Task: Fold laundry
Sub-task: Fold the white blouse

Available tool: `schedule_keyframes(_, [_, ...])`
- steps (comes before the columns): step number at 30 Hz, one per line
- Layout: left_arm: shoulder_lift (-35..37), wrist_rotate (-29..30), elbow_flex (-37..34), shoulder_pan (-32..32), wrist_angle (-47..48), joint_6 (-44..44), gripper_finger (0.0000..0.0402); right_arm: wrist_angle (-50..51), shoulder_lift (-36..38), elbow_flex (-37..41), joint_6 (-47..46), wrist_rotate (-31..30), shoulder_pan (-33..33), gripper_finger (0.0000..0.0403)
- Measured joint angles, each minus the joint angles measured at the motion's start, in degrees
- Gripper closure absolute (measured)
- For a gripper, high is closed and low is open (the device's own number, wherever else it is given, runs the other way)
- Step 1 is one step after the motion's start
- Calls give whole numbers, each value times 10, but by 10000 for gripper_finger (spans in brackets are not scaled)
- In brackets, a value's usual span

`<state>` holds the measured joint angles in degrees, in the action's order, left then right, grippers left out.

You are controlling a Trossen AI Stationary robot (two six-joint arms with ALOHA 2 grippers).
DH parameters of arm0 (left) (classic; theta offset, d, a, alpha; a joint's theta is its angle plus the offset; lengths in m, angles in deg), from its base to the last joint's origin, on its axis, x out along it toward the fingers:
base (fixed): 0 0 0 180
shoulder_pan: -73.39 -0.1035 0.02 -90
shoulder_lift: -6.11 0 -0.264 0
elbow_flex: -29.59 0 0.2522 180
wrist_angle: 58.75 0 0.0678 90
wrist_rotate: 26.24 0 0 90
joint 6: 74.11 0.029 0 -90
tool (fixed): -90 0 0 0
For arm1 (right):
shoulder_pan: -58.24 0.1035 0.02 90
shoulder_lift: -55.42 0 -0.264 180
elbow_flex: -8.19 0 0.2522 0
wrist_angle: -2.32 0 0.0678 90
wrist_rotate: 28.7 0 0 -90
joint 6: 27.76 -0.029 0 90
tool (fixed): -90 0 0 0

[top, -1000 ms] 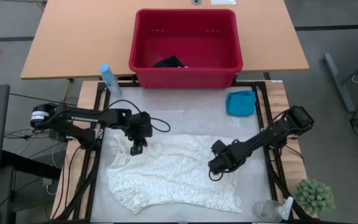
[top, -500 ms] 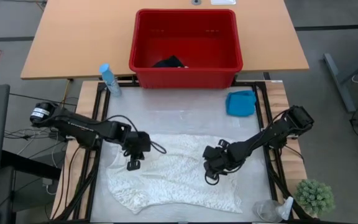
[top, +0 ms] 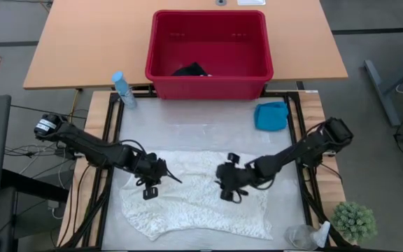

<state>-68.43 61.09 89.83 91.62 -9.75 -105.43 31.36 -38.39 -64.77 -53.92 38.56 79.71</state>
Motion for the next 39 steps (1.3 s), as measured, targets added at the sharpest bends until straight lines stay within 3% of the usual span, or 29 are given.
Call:
schedule_keyframes(8, [0,18,0,29,0,-43,401,-148,-3,0,128,1,-73,194])
schedule_keyframes(17, [0,56,0,37,0,-49,401,-288,-29,-5,334,41,-94,194])
schedule_keyframes(24, [0,75,0,37,1,-49,401,-272,-110,-66,362,62,-90,194])
schedule_keyframes(39, [0,66,0,37,15,-49,401,-253,-232,-143,590,74,-80,194])
